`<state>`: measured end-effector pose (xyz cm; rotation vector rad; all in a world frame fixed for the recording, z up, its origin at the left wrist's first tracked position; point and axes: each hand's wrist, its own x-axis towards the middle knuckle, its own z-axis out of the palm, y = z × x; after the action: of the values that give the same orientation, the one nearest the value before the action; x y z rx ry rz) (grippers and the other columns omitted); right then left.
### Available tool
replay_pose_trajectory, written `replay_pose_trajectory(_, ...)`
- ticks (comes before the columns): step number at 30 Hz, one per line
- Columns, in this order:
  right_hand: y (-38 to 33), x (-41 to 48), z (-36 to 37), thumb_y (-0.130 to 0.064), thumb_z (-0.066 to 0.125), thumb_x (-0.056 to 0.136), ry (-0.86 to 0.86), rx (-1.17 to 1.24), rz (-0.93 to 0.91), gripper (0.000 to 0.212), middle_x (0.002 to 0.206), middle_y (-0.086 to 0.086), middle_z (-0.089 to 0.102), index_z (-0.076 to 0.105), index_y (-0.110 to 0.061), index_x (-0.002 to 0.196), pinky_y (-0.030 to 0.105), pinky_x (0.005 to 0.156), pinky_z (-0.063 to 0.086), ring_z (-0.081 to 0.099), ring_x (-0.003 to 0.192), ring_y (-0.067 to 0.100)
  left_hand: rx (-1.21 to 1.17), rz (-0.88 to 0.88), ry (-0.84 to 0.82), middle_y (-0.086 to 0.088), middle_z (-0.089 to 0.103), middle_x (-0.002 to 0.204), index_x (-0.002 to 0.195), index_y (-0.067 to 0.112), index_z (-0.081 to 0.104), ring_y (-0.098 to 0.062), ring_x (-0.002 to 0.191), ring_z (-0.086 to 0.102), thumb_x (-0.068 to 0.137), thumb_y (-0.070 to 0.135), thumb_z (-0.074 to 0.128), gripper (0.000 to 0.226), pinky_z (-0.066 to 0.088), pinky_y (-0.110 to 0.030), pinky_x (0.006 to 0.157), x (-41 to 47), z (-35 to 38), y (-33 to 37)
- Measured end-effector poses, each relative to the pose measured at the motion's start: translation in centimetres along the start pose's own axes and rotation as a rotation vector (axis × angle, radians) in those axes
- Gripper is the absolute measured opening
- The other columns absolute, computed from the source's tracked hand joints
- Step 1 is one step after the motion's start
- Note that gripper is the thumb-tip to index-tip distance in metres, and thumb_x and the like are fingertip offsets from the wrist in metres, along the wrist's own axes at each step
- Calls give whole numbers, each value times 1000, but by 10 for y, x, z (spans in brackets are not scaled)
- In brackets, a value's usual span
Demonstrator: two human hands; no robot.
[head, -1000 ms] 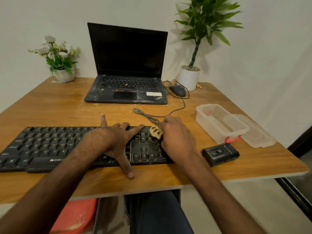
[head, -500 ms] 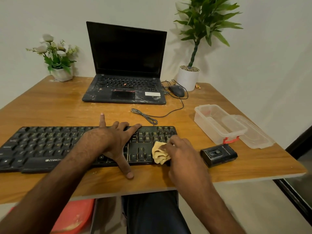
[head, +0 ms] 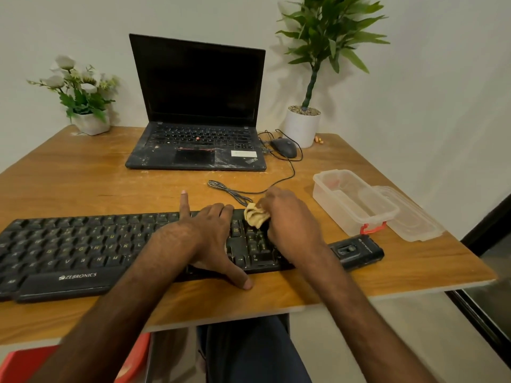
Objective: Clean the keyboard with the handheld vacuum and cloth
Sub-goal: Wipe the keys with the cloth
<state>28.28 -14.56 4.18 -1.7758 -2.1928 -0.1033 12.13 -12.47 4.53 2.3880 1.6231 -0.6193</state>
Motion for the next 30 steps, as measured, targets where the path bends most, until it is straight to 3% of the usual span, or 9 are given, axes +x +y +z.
replay_pose_trajectory(8, -13, -76, -10, -3, 54, 91, -29, 46, -5, 46, 133, -4, 47, 56, -20, 134, 32, 94, 45, 41, 121, 15, 48, -23, -14, -7, -1, 169, 158, 12, -14, -27, 155, 0, 54, 89, 67, 153, -21, -69, 112, 5, -6, 6)
replay_pose_trajectory(11, -9, -44, -5, -8, 57, 93, 35, 0, 7, 45, 127, -3, 48, 52, -19, 136, 30, 94, 42, 42, 117, 15, 56, -21, -5, -7, -1, 168, 158, 12, -14, -28, 155, 0, 54, 89, 67, 152, -21, -68, 112, 3, -5, 8)
replay_pose_trajectory(16, 5, 14, 9, -3, 61, 89, 49, 12, 65, 38, 115, 2, 56, 62, -16, 124, 32, 86, 46, 52, 107, 20, 53, -34, -2, -6, -2, 168, 158, 14, -13, -28, 155, -1, 54, 91, 66, 152, -21, -69, 111, 1, -3, 7)
replay_pose_trajectory(25, -15, -86, -11, -1, 55, 88, -39, 101, 73, 50, 129, -9, 40, 50, -25, 132, 25, 97, 39, 39, 119, 11, 80, -47, -32, -10, -1, 168, 157, 10, -16, -33, 154, -1, 50, 87, 72, 159, -21, -70, 111, 6, -9, 10)
replay_pose_trajectory(30, -5, -38, 2, -7, 63, 89, 63, 24, 98, 40, 122, -2, 49, 54, -17, 127, 26, 87, 40, 46, 110, 16, 80, -44, -31, -10, -3, 168, 158, 12, -17, -32, 154, -4, 52, 85, 72, 156, -20, -68, 112, 3, -8, 11)
